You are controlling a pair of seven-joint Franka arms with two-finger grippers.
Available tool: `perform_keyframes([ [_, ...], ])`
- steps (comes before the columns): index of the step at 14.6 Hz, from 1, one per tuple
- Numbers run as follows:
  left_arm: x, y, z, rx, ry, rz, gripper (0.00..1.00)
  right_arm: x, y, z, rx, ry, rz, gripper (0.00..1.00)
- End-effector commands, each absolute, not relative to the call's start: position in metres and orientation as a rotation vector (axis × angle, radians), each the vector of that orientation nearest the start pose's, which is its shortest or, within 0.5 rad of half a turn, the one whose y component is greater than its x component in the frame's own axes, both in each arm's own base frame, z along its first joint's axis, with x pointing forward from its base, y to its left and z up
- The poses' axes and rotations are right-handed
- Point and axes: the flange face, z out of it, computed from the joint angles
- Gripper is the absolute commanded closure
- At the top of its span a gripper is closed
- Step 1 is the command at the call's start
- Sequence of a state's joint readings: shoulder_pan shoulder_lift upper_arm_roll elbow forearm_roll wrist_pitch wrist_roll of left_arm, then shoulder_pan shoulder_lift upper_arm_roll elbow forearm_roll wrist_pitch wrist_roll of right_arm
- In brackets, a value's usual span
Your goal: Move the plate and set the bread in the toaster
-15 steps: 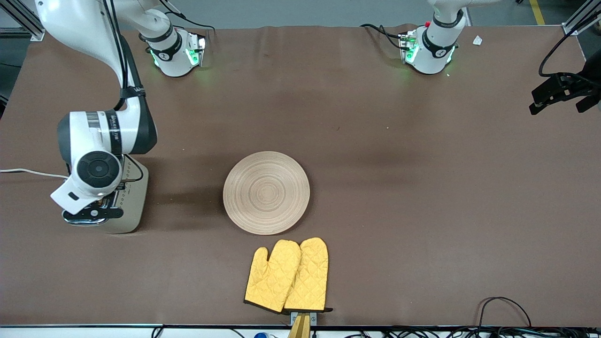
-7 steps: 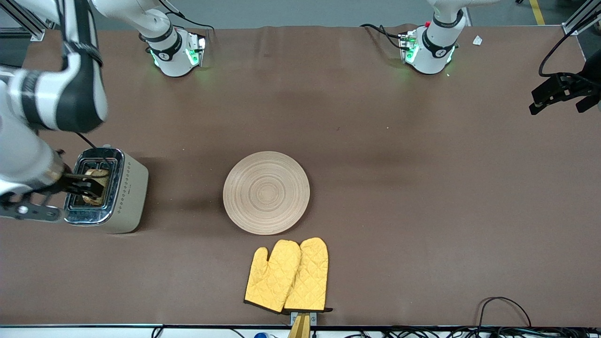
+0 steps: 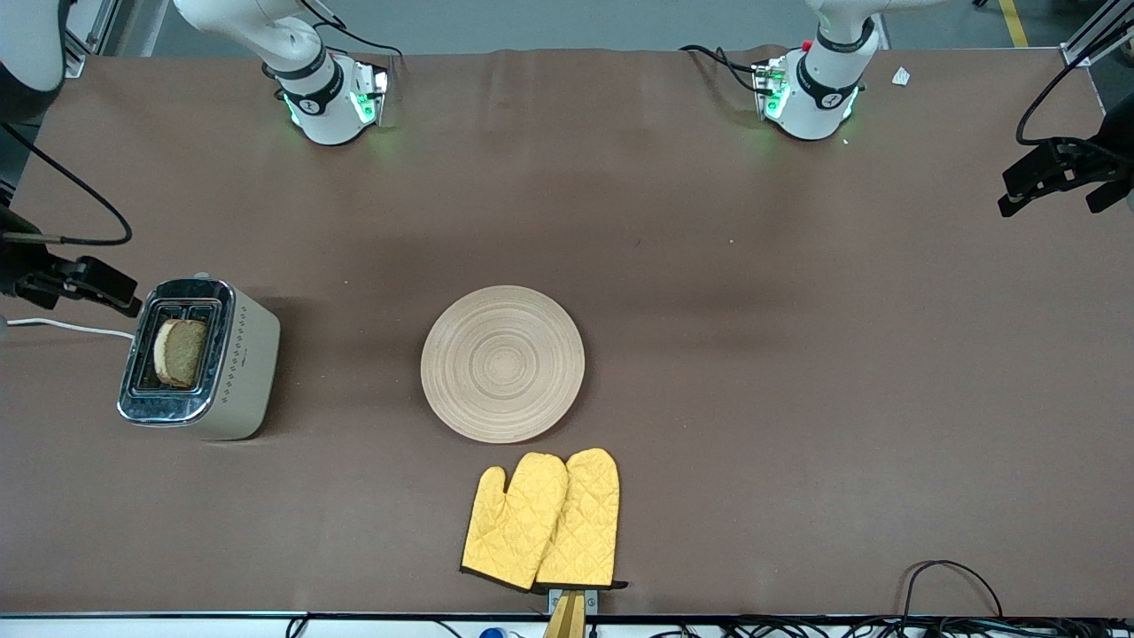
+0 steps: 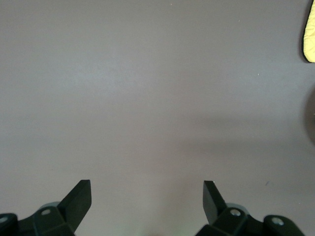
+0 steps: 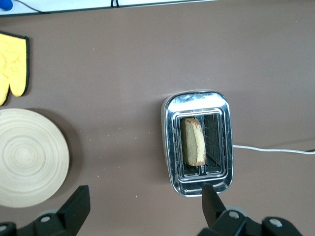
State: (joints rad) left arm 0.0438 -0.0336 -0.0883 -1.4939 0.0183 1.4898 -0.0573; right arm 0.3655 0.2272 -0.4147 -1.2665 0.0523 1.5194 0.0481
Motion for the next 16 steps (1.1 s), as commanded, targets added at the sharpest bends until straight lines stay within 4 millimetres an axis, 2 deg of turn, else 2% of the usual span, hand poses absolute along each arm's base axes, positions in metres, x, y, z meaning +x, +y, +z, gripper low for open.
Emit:
perform_keyframes([
  [1,0.534,-0.024,0.674,-3.130,0.001,-0.034,0.00,0.598,-0.009,0.670,-3.151,0.031,-0.071,0.00],
  [2,0.534,-0.024,0.676,-3.129,0.001,-0.041,0.00,0.593,-0.010,0.675,-3.149,0.012,-0.068,0.00],
  [3,0.534,-0.024,0.682,-3.126,-0.002,-0.061,0.00,0.580,-0.014,0.691,-3.141,0.013,-0.093,0.00],
  [4,0.533,-0.024,0.684,-3.125,-0.003,-0.068,0.00,0.568,-0.019,0.698,-3.130,0.014,-0.078,0.00],
  [6,0.533,-0.025,0.684,-3.122,-0.001,-0.068,0.00,0.553,-0.031,0.700,-3.120,0.028,-0.048,0.00],
  [7,0.533,-0.027,0.684,-3.122,0.006,-0.068,0.00,0.550,-0.045,0.697,-3.119,0.060,-0.032,0.00],
  [11,0.533,-0.035,0.684,-3.120,0.027,-0.066,0.00,0.537,-0.029,0.697,-3.150,-0.029,-0.021,0.00],
  [16,0.533,-0.043,0.681,-3.117,0.046,-0.057,0.00,0.539,-0.031,0.692,-3.156,-0.025,-0.018,0.00],
])
